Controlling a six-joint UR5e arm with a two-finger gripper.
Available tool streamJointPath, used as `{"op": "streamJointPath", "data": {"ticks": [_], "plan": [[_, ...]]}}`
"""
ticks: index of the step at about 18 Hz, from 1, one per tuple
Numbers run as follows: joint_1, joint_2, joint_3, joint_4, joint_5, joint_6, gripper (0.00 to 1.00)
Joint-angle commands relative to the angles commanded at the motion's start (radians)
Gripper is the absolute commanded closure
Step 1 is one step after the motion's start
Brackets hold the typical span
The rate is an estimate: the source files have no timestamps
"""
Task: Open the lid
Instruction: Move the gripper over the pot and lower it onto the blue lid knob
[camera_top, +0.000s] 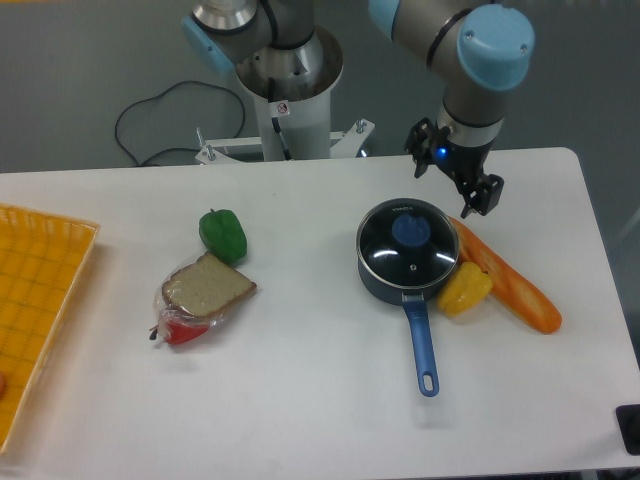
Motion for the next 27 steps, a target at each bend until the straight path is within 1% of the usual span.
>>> {"op": "streamJointPath", "data": {"ticks": [6,10,12,17,22,25,26,27], "plan": [[-0.017,-0.02,0.011,0.0,-0.006,0.008,0.0],[-0.015,-0.021,-0.017,0.0,-0.012,0.0,0.0],[-0.014,-0.023,-0.018,0.0,-0.038,-0.009,0.0],[-0.002,-0.023,-0.028,-0.006,-0.044,-0.063,0.0],[0.011,-0.021,-0.077,0.0,-0.074,-0.205,0.0],[0.015,-0.021,-0.074,0.0,-0.09,-0.293,0.0],[0.017,-0.023,-0.071,0.005,-0.113,-0.329,0.0],[0.017,-0.025,-0.069,0.021,-0.145,-0.36,0.0]]}}
